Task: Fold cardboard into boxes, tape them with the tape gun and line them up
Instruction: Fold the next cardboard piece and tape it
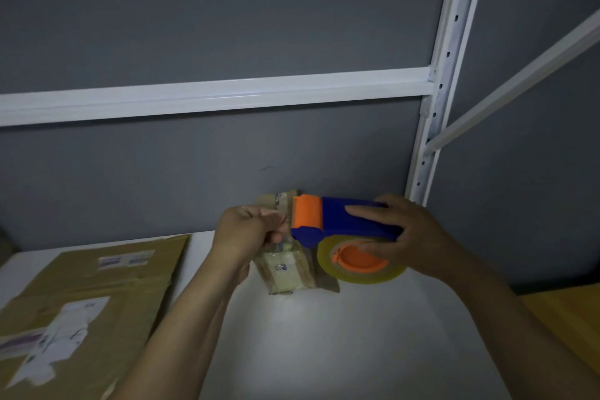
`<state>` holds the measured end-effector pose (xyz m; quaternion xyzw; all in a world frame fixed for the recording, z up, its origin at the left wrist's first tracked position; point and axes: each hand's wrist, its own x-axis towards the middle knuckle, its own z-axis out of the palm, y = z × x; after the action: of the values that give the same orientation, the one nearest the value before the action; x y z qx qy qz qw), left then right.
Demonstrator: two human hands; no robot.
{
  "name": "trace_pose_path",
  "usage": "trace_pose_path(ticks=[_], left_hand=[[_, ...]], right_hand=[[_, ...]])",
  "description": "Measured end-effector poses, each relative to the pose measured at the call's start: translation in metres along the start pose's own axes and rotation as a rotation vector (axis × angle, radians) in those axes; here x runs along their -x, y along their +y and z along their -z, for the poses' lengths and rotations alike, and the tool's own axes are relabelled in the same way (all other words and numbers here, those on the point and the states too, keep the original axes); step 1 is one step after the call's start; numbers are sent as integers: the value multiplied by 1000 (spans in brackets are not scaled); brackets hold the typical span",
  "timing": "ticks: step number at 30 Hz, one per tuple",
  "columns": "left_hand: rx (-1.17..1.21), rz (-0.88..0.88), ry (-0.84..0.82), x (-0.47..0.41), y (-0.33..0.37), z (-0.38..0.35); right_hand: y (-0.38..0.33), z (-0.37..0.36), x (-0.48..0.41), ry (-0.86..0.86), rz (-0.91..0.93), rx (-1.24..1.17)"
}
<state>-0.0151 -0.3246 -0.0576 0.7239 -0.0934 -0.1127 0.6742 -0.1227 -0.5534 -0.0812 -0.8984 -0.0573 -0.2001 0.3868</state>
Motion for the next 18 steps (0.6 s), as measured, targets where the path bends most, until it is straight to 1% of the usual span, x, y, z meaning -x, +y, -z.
trace_pose_path(ticks=[5,10,14,16,18], left_hand=[[-61,-14,153,-12,-18,29],[-148,45,237,-22,-49,43],[-174,118,253,-31,-66,49],[-190,137,253,-34,-75,49],[-153,191,235,-36,-80,50]], right_hand=[[9,8,-1,-47,-42,133],[3,-3,-13,-180,-40,320],[-3,-8,-26,-266,-30,455],[-3,-11,-29,-286,-31,489],[-2,-13,-30,-294,-37,500]])
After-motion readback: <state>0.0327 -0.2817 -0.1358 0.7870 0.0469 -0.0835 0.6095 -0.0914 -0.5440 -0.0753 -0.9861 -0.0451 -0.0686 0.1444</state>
